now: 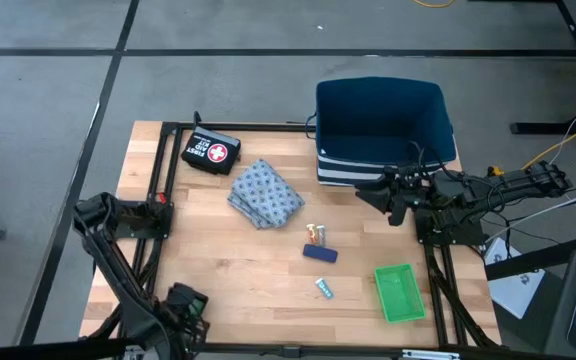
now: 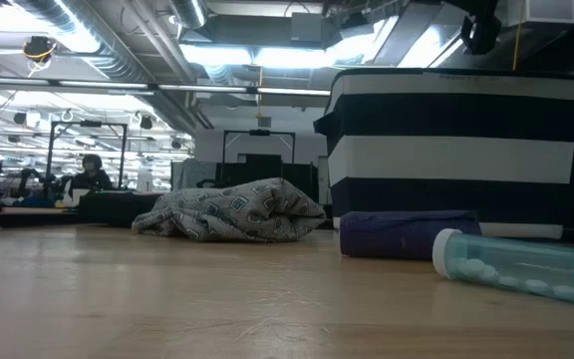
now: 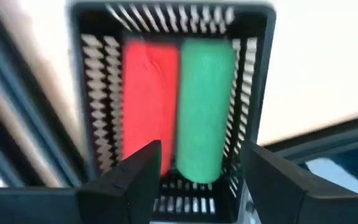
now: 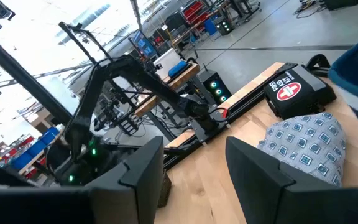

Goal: Pick & place medical supplies in basket/bin
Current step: Put the blue bandage into the black bin, then put the top blue pill bottle into the green bin

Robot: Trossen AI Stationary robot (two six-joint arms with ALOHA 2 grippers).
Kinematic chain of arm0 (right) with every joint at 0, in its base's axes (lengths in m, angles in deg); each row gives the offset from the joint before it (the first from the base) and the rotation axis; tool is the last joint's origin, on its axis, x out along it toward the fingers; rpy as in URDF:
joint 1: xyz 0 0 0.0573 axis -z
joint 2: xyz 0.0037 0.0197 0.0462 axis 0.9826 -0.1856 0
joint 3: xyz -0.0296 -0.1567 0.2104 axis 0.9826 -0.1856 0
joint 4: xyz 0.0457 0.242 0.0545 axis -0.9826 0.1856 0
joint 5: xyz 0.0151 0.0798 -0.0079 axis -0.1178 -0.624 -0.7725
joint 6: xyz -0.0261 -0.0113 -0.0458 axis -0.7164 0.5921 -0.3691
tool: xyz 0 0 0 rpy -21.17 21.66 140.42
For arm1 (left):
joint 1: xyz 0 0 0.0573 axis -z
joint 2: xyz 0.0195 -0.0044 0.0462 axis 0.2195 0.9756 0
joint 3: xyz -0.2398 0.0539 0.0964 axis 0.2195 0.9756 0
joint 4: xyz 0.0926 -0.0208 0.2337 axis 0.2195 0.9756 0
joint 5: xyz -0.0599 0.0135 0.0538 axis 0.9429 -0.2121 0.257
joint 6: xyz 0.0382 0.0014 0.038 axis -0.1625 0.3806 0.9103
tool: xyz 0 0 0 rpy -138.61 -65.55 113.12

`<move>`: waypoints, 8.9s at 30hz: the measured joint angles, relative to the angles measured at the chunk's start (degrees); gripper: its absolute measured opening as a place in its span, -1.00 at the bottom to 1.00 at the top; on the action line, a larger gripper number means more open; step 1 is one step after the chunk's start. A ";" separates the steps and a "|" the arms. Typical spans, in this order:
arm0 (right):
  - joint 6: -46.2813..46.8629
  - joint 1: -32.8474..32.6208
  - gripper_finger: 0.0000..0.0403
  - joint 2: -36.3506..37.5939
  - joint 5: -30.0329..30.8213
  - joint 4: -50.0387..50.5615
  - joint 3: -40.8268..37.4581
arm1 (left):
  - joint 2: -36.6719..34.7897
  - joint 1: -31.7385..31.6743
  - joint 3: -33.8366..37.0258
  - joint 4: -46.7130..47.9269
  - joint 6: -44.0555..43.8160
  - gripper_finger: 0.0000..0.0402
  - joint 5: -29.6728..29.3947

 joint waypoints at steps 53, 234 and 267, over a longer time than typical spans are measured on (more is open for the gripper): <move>-2.25 0.00 -0.13 0.02 -4.32 1.14 0.00 | 21.52 -54.29 -19.50 -35.08 126.03 0.07 11.53; 9.21 0.02 -0.13 2.08 -3.50 8.88 0.00 | -2.78 -2.96 -12.27 22.34 10.00 0.04 -19.83; 33.01 1.34 -0.13 -47.22 -10.70 38.05 22.93 | -8.82 -51.75 -12.25 -7.92 87.53 0.04 -34.32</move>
